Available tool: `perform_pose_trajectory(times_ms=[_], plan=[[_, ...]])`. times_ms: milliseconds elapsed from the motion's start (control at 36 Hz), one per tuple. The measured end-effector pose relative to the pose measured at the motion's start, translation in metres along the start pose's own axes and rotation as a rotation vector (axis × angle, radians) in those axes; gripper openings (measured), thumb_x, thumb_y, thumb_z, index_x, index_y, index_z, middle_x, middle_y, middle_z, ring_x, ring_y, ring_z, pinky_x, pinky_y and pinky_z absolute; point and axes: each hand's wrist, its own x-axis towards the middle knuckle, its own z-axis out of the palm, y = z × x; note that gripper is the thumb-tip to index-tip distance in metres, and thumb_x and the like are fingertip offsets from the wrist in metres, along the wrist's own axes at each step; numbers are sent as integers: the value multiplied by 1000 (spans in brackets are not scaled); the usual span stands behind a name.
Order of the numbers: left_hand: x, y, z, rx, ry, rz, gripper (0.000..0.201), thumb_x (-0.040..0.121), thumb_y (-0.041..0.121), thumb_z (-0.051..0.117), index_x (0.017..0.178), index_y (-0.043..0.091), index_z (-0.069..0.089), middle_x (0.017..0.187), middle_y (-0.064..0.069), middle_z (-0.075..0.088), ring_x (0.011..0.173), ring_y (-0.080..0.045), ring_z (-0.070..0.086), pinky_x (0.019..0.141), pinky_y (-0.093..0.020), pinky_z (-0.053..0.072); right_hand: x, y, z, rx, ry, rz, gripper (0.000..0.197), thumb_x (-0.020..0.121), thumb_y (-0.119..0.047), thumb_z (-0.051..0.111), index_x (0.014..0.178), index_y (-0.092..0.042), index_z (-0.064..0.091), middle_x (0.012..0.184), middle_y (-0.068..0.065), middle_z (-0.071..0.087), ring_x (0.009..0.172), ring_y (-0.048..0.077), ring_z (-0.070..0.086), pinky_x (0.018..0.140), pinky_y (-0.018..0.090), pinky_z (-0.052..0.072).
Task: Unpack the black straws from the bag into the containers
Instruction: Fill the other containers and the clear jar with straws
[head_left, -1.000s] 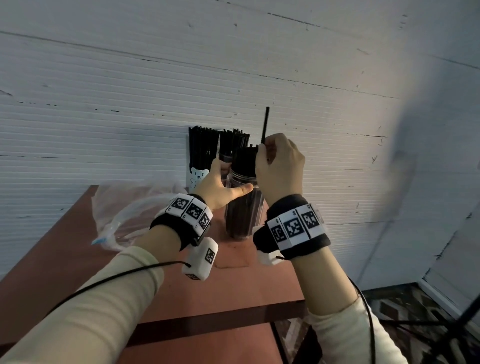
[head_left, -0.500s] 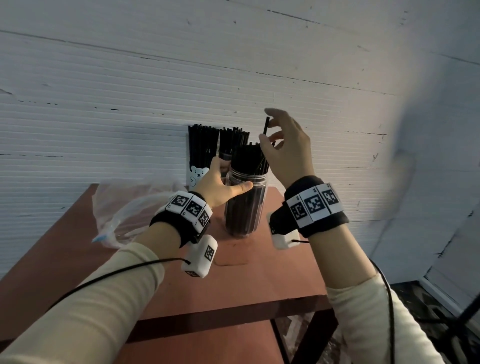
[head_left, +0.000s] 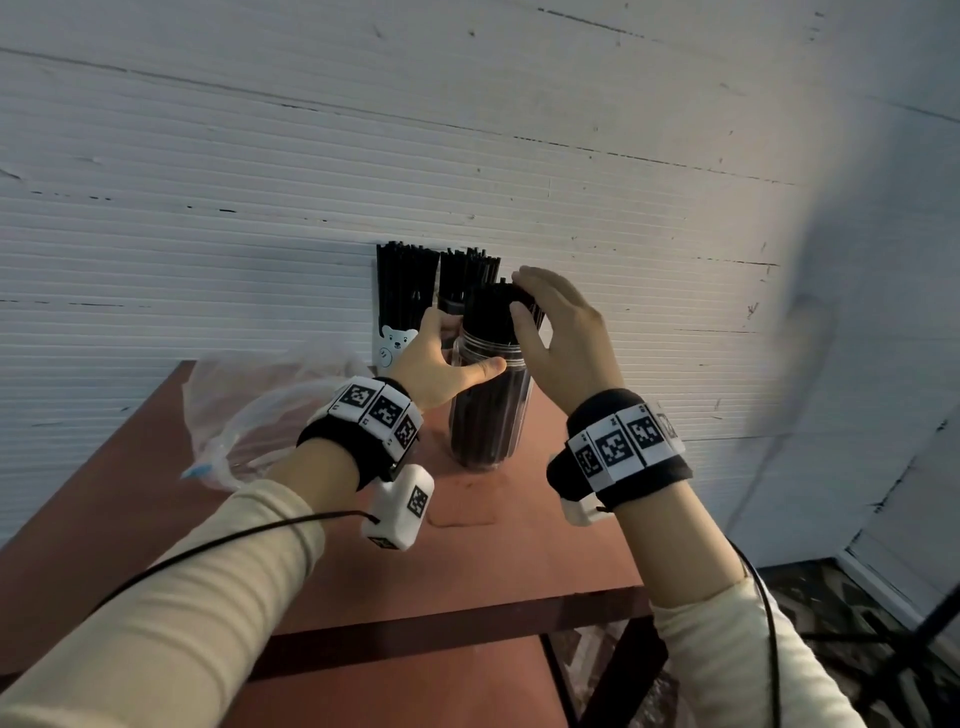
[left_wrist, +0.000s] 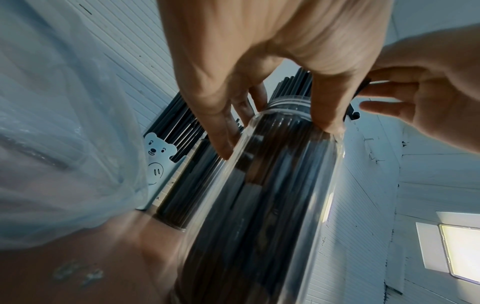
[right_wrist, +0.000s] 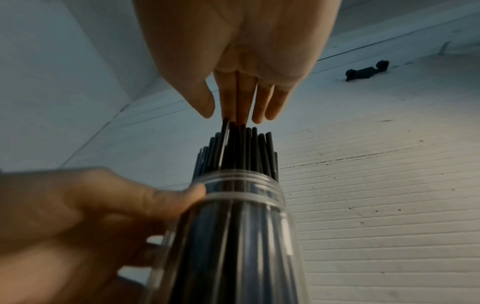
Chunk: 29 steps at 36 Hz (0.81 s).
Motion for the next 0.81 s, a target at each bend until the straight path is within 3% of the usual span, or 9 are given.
perform_pose_trajectory(times_ms=[194,278,361,389,500,583,667,722,806], plan=[[-4,3,1,-56,-1,12,63,77,36,79,127,22,42,126,9,56,115,-9,56,97,-24,40,-2,5,-4,40,-6,-7,38,92,-25,59,128,-12,60,137,0,54,128,16,49,107,37,41],[-4,1,0,-126,-28,12,59,79,30,78,128,21,45,126,10,59,114,-3,58,101,-24,43,-3,14,-11,83,-108,30,59,91,-37,61,145,-26,39,153,-4,32,142,14,29,114,34,28],[0,2,-4,-133,-54,34,54,82,23,76,127,20,46,119,15,58,101,9,57,88,-15,48,-6,27,-18,152,-155,150,82,87,-46,64,152,-26,18,158,-5,21,145,12,18,116,34,21],[2,2,-6,-117,-57,36,53,81,23,76,125,21,47,117,15,58,100,7,58,85,-16,49,-6,31,-20,171,-179,225,89,85,-49,65,153,-24,14,158,-5,19,145,12,16,116,32,19],[11,2,-8,-85,-56,15,54,79,25,78,123,24,48,119,10,57,106,-11,62,95,-28,49,-6,47,-16,218,-348,470,109,75,-59,67,154,-20,3,161,0,11,146,15,13,115,31,19],[16,0,-6,-75,-43,-8,58,79,24,77,129,23,48,114,14,55,113,-10,56,102,-31,44,-3,48,-4,365,-489,551,119,63,-64,70,153,-20,6,157,3,23,143,19,26,111,34,32],[18,-2,-2,-109,-42,-42,58,82,22,75,133,14,49,125,5,56,121,-13,52,107,-34,41,0,46,9,373,-521,506,103,66,-57,74,146,-13,24,136,-5,46,126,13,47,97,24,43],[17,-2,-2,-186,-84,-77,54,82,19,75,131,12,52,128,0,59,119,-15,56,106,-37,44,1,48,13,349,-478,499,102,61,-62,74,141,-14,30,129,-6,49,119,13,51,98,33,48],[21,-3,-7,-297,-127,-151,33,86,16,68,117,19,60,118,-3,66,117,-19,60,103,-37,45,2,56,15,313,-463,481,98,64,-62,75,139,-15,34,132,-4,51,119,14,52,100,41,48]])
